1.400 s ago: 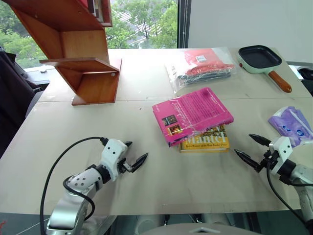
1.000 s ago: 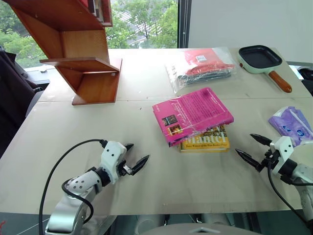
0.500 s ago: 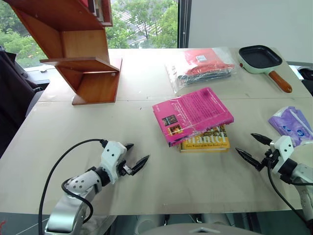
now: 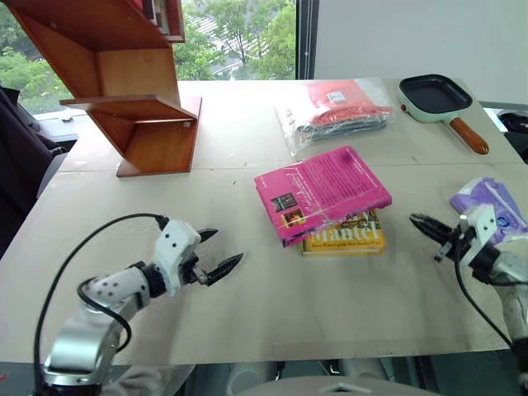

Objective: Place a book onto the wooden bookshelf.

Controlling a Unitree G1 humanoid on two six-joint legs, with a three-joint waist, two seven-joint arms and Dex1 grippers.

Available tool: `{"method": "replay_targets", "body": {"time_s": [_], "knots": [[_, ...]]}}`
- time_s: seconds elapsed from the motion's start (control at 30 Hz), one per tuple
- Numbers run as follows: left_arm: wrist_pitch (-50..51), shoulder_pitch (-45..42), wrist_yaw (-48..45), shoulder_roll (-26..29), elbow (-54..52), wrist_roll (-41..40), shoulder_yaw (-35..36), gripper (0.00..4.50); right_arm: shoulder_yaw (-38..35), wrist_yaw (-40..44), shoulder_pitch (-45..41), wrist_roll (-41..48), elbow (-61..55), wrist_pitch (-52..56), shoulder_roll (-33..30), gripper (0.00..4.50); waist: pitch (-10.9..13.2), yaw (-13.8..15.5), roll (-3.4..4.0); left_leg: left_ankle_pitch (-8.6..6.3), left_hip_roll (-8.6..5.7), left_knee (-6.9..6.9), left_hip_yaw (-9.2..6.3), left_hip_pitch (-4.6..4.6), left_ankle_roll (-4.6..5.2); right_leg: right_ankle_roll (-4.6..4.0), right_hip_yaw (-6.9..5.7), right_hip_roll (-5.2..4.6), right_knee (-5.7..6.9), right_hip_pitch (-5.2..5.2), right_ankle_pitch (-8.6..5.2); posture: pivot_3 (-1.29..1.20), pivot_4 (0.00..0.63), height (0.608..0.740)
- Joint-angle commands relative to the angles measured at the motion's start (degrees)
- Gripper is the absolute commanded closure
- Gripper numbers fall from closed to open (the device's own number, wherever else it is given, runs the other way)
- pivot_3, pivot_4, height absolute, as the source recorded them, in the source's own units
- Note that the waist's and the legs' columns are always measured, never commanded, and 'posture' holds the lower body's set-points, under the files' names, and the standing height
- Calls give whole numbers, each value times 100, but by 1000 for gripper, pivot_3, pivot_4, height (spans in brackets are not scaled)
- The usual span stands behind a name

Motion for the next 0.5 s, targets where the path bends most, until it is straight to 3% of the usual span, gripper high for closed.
{"method": "replay_targets", "body": {"time_s": [0.03,0.23,0.5], "knots": [[343,-340,-334,366,-380,-576,397,0,-54,-261,-838,4,465,225,21,4458,1,8,1,1,0,0,0,0,-2,0,-1,0,1,0,0,0,150,720],[788,-816,-441,731,-568,-1023,603,0,365,-73,-2122,-412,1609,289,32,4458,6,18,-1,5,-1,-4,-4,-23,-8,2,-6,1,-14,-16,1,0,150,720],[990,-875,-442,826,-718,-1152,600,0,785,955,-2169,-428,1576,534,-99,4458,7,15,-1,6,-1,-5,-8,-77,-9,5,-11,2,-29,-64,3,0,150,720]]}}
